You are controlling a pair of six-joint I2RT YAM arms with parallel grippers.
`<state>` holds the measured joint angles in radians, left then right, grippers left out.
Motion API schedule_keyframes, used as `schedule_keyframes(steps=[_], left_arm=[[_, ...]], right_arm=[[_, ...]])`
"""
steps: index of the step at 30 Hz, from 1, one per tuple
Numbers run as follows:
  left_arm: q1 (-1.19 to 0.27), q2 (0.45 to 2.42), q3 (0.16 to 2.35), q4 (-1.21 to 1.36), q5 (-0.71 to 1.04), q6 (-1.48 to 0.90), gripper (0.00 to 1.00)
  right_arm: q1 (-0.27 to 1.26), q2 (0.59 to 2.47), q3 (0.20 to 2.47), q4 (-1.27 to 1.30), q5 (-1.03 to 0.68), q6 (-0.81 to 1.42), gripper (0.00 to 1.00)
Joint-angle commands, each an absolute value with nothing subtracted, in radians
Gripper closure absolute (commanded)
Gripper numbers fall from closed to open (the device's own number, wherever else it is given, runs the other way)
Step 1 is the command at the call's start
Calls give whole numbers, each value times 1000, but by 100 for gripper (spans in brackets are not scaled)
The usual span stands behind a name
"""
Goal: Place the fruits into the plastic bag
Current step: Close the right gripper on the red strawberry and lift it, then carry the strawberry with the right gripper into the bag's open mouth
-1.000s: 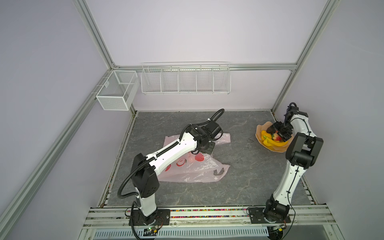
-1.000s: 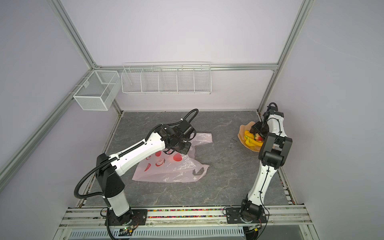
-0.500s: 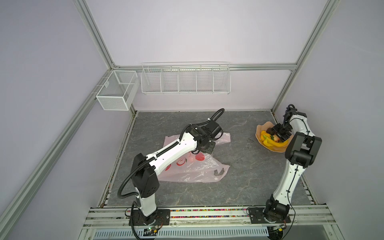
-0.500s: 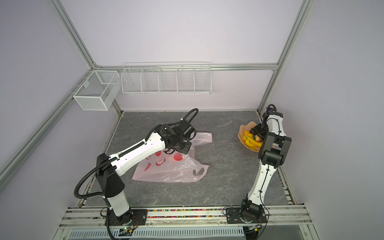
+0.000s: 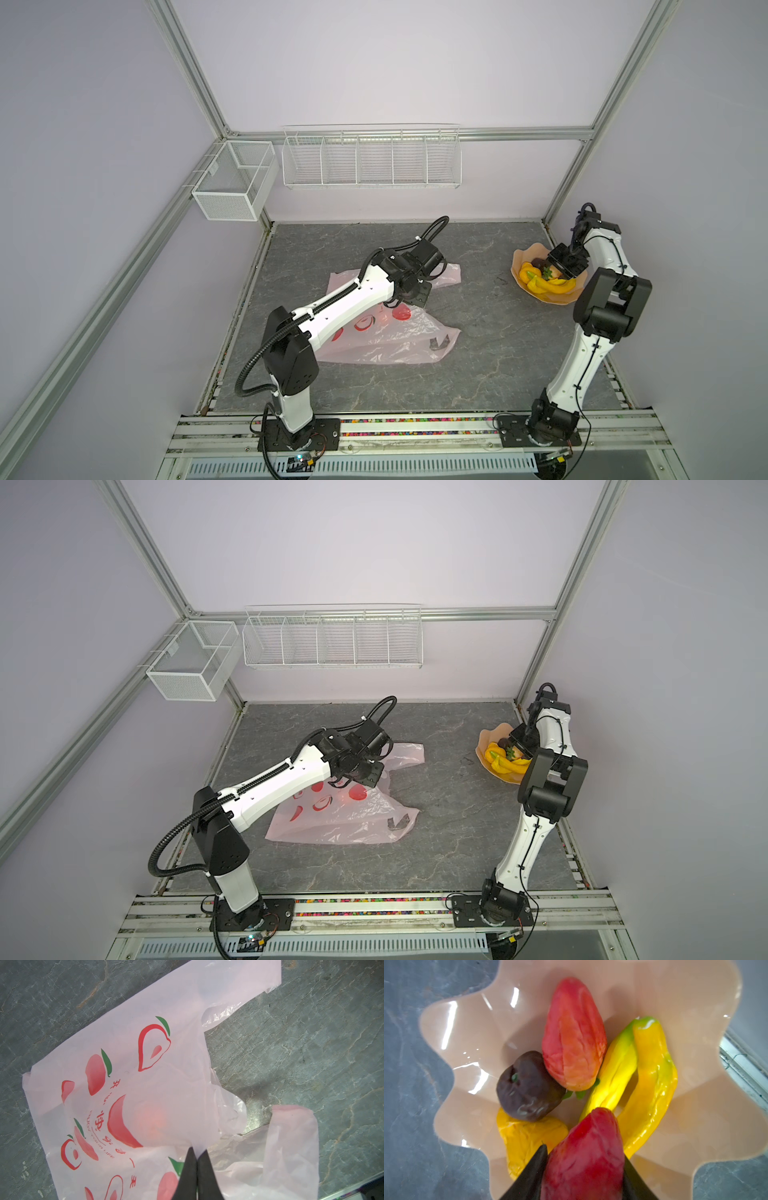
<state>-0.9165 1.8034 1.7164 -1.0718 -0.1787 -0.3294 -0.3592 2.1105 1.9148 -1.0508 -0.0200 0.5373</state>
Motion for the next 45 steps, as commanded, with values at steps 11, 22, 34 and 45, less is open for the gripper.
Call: schedule_keyframes(steps=[11,22,34,45], left_arm=[[-920,1788,1722,-1096,-201,-319,100],[-919,1790,1736,-1109,-207,-302,100],[-918,1793,1747,-1116,-213,-296,100],[-918,1800,1762,-1121,-201,-295,100]], right_arm=[[-357,1783,1601,-828,-236,524,55],[-356,1527,1217,-602,-541,552,59],[-334,1289,834,-426,-809,614,63],[-230,1339,743,-229,-850,731,64]])
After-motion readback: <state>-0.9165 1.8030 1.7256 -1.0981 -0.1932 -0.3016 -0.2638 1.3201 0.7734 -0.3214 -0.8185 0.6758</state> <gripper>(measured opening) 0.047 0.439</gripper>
